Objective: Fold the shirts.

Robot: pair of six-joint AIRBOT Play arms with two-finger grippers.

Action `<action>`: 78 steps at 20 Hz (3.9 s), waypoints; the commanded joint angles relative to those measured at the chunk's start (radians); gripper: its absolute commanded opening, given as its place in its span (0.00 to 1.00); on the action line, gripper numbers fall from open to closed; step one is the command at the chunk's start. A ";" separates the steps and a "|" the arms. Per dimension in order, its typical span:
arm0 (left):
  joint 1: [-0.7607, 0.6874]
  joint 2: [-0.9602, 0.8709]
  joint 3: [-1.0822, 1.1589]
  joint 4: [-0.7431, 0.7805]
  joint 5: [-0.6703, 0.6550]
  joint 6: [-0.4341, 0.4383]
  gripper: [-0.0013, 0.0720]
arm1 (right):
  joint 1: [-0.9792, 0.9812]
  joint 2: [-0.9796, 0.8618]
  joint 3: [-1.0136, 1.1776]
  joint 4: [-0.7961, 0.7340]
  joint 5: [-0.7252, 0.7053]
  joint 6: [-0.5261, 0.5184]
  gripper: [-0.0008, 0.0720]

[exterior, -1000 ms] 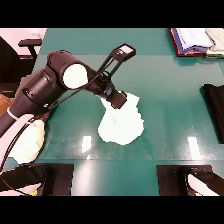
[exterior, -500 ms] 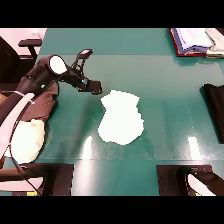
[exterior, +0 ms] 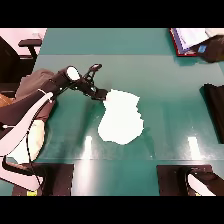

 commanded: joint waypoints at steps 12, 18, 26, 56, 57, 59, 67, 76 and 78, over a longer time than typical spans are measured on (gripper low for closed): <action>0.160 0.084 0.174 0.114 -0.126 0.002 0.06 | 0.216 -0.311 -0.709 0.288 -0.233 0.005 0.64; 0.160 0.084 0.174 0.122 -0.133 0.002 0.06 | 0.366 -0.580 -0.488 0.322 -0.324 0.000 0.57; 0.160 0.154 0.177 0.134 -0.132 -0.006 0.06 | 0.361 -0.646 -0.270 0.222 -0.263 0.001 0.03; -0.180 0.596 -0.463 0.132 -0.303 -0.051 0.06 | 0.290 -0.413 0.018 -0.184 0.283 0.125 0.03; -0.215 0.596 -0.527 0.087 -0.271 -0.050 0.06 | 0.293 -0.412 -0.002 -0.183 0.282 0.125 0.03; -0.269 0.596 -0.600 0.019 -0.214 -0.050 0.06 | 0.293 -0.412 -0.028 -0.176 0.275 0.125 0.03; -0.222 0.596 -0.431 0.127 -0.177 -0.051 0.82 | 0.293 -0.412 -0.030 -0.176 0.274 0.125 0.03; 0.325 0.409 -0.249 0.209 -0.175 -0.024 0.67 | 0.293 -0.412 -0.030 -0.176 0.266 0.125 0.03; 0.362 0.306 -0.251 0.153 -0.230 0.019 0.67 | 0.293 -0.412 -0.030 -0.176 0.264 0.125 0.03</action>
